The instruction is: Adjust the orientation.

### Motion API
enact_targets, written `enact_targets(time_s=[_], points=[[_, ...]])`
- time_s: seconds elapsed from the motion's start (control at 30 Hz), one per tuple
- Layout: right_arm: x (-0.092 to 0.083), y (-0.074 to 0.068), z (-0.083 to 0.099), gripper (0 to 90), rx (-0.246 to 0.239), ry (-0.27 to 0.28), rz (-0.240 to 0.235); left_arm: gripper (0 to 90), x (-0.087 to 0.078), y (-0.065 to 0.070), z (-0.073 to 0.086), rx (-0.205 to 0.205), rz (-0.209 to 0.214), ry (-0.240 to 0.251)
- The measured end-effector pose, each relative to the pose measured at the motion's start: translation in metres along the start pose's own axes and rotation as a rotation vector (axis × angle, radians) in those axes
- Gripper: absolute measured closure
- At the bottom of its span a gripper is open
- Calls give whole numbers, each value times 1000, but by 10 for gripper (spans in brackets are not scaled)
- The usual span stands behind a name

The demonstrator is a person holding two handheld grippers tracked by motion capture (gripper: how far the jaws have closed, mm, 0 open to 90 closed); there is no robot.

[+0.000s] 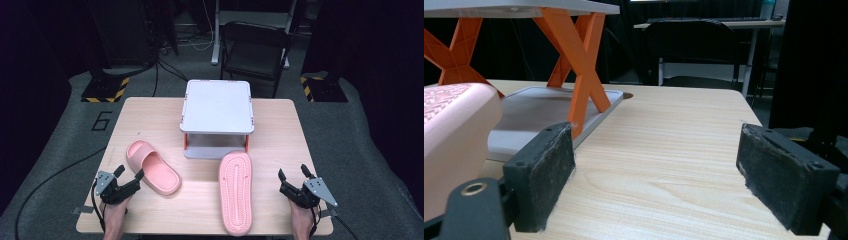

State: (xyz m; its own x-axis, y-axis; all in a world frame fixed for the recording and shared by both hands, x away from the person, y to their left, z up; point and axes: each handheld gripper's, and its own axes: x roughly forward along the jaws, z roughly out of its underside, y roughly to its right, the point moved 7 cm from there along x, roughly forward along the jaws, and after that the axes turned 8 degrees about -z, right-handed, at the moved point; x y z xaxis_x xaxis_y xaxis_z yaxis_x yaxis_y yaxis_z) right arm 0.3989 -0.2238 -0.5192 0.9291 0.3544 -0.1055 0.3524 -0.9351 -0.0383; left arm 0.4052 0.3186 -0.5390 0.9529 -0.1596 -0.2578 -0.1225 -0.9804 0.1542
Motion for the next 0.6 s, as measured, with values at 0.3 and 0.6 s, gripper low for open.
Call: enact_targets(time_s=[0.3,0.6], points=[[2,-3,0,154,-1,-3,-11,151,19,19,9,139,-97,-92],[-2,0,0,161,-4,-3,3,330,29,0,8,182,-175,-161]])
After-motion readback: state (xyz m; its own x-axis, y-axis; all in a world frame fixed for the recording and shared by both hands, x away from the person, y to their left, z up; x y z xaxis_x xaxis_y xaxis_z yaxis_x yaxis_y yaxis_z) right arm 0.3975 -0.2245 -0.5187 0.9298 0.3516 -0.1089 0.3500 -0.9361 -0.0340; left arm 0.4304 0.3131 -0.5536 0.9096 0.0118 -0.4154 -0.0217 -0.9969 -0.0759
